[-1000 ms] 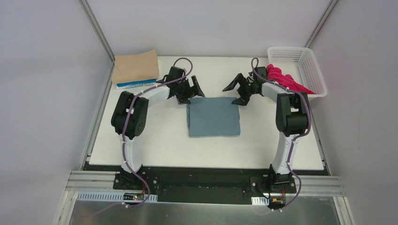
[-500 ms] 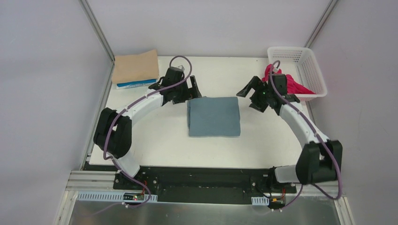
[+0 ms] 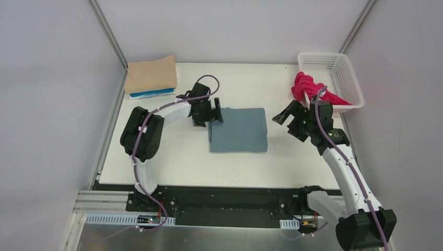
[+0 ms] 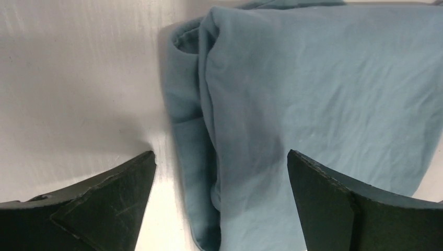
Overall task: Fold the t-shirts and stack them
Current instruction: Put the neatly folded tshirt into the corner of the board with the left arm
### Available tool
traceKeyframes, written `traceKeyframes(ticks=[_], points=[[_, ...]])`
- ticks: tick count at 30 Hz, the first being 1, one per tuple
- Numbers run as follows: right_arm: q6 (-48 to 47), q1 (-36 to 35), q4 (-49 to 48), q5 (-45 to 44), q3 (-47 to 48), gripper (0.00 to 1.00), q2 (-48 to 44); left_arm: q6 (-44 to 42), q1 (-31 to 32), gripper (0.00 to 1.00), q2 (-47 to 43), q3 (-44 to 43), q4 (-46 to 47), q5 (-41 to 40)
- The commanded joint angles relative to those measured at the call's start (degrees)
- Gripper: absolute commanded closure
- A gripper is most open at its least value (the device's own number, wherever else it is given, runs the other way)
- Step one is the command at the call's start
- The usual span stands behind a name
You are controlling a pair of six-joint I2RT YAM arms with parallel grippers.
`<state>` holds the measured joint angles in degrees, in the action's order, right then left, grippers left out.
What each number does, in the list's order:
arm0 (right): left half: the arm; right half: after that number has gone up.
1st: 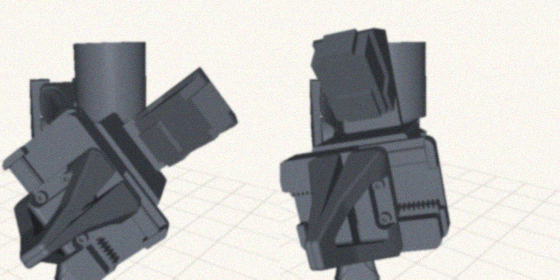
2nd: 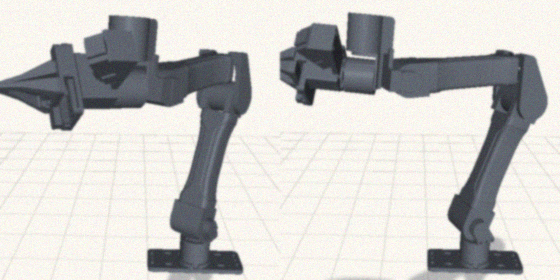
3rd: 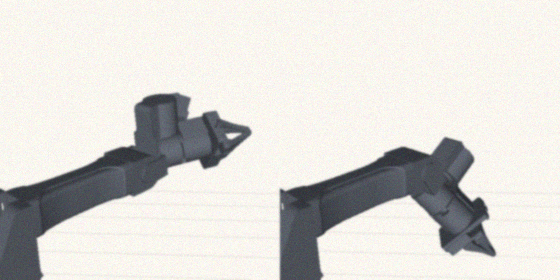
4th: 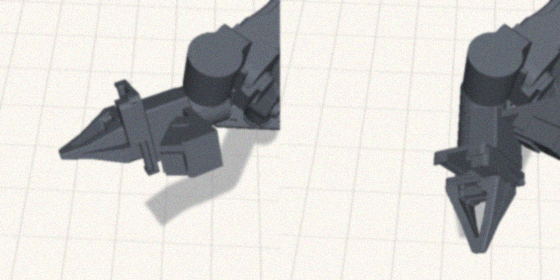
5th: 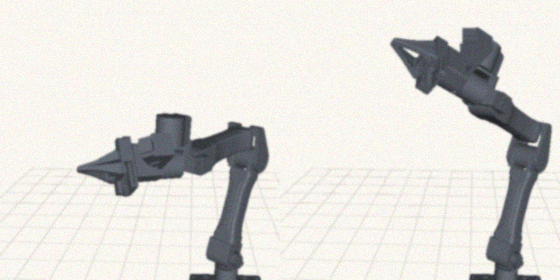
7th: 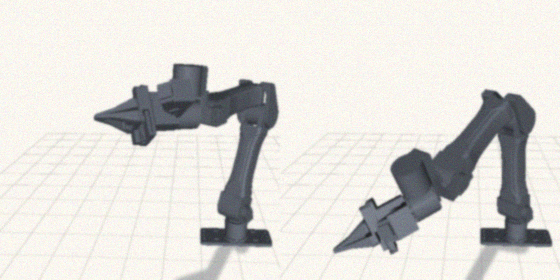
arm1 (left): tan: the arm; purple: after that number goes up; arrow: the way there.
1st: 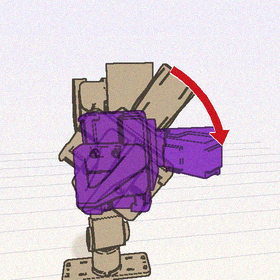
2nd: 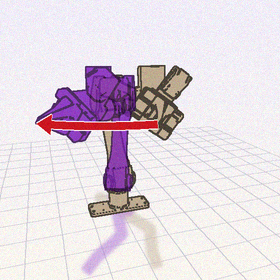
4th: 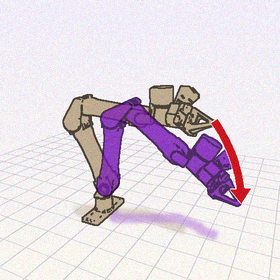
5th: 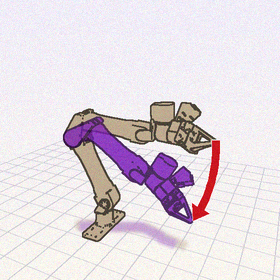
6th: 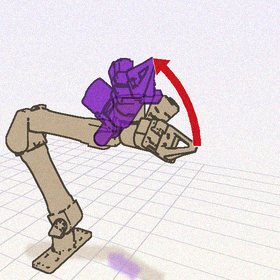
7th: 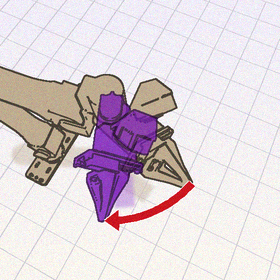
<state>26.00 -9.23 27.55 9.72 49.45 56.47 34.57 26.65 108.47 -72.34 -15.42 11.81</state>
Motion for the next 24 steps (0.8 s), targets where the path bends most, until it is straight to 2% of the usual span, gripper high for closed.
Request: traceKeyframes(ticks=[1, 4, 8, 12, 17, 19, 21, 24], points=[[-1.0, 0.0, 2.2, 1.6, -0.1, 0.00, -3.8, -0.4, 0.4, 0.07, 2.6, -0.3, -1.9, -2.5], [-1.0, 0.0, 2.6, 1.0, -0.1, 0.00, -4.9, -0.7, 1.5, 0.19, 3.3, -0.2, -1.9, -3.2], [-1.5, 0.0, 3.1, 0.3, -0.2, 0.00, -5.5, -0.3, 3.4, 0.24, 4.9, -0.2, -1.9, -4.6], [-2.0, -0.1, 3.3, -0.1, -0.5, 0.00, -5.5, 0.2, 5.4, 0.34, 7.4, -1.2, -2.2, -6.8], [-2.5, 0.0, 3.8, -1.3, -0.7, 0.00, -5.8, 1.4, 7.9, 0.63, 10.6, -4.2, -6.2, -17.4], [-2.9, 0.0, 3.9, -2.1, -0.9, 0.00, -6.1, 1.4, 8.7, 0.79, 11.7, -5.9, -8.2, -20.9], [-3.3, 0.0, 3.9, -2.9, -1.0, 0.00, -6.5, 1.1, 9.0, 1.00, 12.7, -7.5, -9.6, -23.2], [-4.0, 0.1, 3.9, -4.1, -0.9, 0.00, -6.5, -0.4, 9.0, 1.00, 13.1, -10.1, -11.5, -25.7]])
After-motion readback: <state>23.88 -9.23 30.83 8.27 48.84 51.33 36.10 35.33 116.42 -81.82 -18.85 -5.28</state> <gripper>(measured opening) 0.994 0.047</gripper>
